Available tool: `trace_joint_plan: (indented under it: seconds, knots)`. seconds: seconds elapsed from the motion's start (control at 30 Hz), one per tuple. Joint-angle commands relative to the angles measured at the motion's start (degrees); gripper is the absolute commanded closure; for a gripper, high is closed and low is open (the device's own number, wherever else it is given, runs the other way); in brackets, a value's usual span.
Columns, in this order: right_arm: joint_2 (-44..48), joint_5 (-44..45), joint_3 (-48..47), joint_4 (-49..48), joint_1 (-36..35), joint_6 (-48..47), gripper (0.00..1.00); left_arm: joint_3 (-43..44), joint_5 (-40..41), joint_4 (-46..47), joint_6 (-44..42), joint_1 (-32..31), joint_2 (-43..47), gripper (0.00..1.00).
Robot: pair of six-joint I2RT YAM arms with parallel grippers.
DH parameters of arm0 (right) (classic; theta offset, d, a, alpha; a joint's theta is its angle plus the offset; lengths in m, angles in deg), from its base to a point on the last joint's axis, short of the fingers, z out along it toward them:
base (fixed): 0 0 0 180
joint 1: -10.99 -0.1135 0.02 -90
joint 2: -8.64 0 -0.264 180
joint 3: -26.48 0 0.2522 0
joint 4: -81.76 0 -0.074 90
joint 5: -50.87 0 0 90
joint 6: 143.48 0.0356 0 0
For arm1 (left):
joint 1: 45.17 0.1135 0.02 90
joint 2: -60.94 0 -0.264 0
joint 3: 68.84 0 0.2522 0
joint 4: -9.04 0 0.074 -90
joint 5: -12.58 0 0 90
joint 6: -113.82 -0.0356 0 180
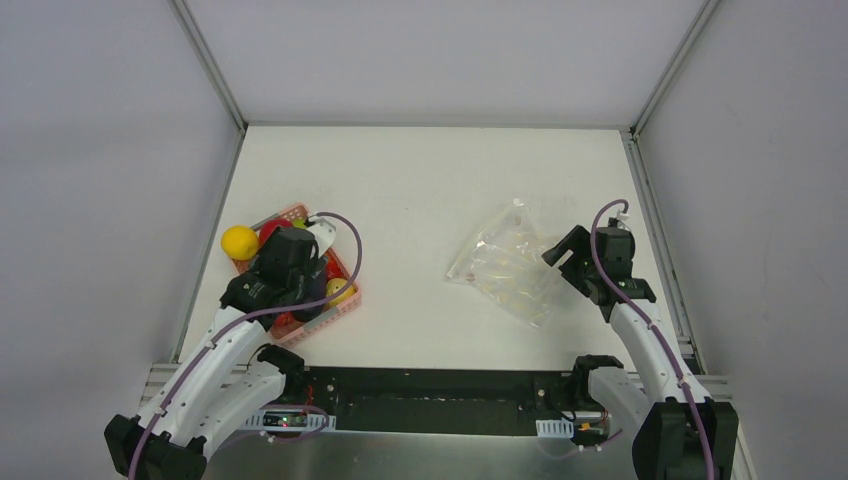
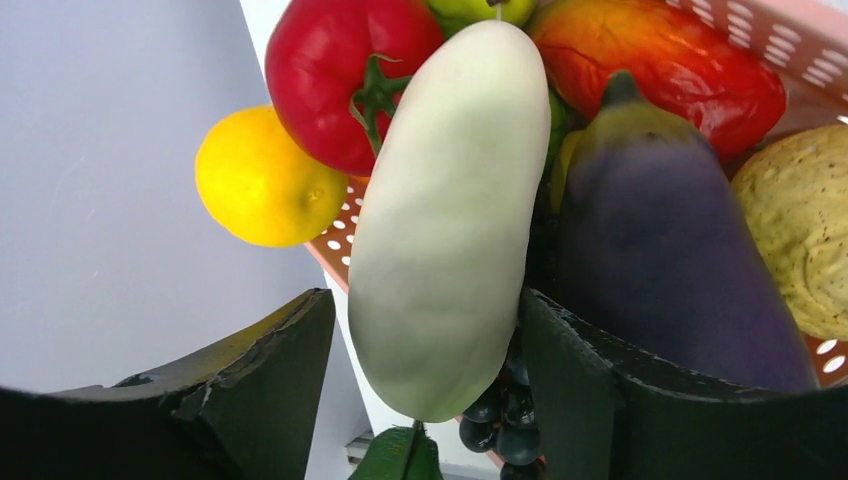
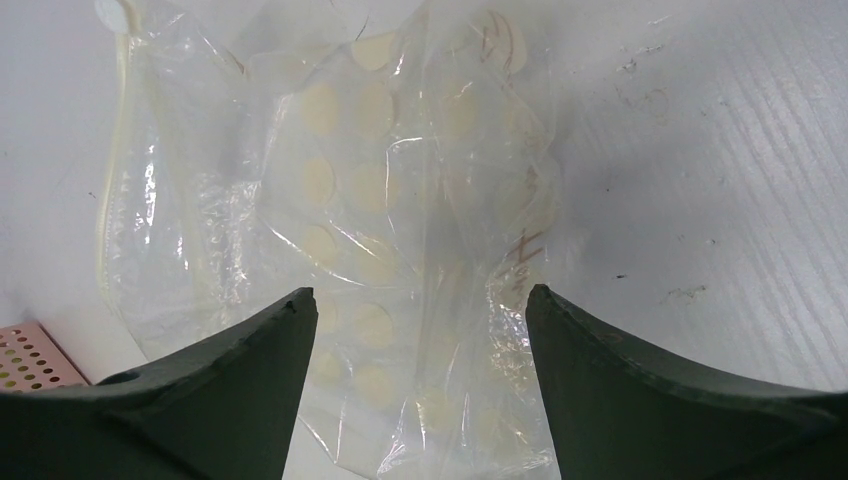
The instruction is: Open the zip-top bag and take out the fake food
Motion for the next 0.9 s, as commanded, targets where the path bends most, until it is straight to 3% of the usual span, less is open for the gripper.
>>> trace_joint_plan:
  seconds: [0.0, 0.27, 0.6, 0.87]
  knots:
    - [0.09, -0.54, -0.63, -1.56, -0.03, -0.80, 0.20, -0.73, 0.28, -1.28, 0.49, 0.39, 0.51, 0.30]
    - [0.94, 0.02, -1.49, -0.78, -0.03, -0.80, 0.20, 2.36, 0.75, -4.76, 1.99, 0.39, 0.82, 0.24]
    - [4.00, 1.51, -5.93, 3.21, -0.03, -1.16, 0.16, 8.48, -4.66, -13.96, 7.27, 0.33, 5.60, 0.15]
    - [7.53, 8.88, -9.87, 7.57, -0.03, -1.58, 0.09, 13.21, -4.47, -16.37, 10.40, 0.39, 10.96, 0.13]
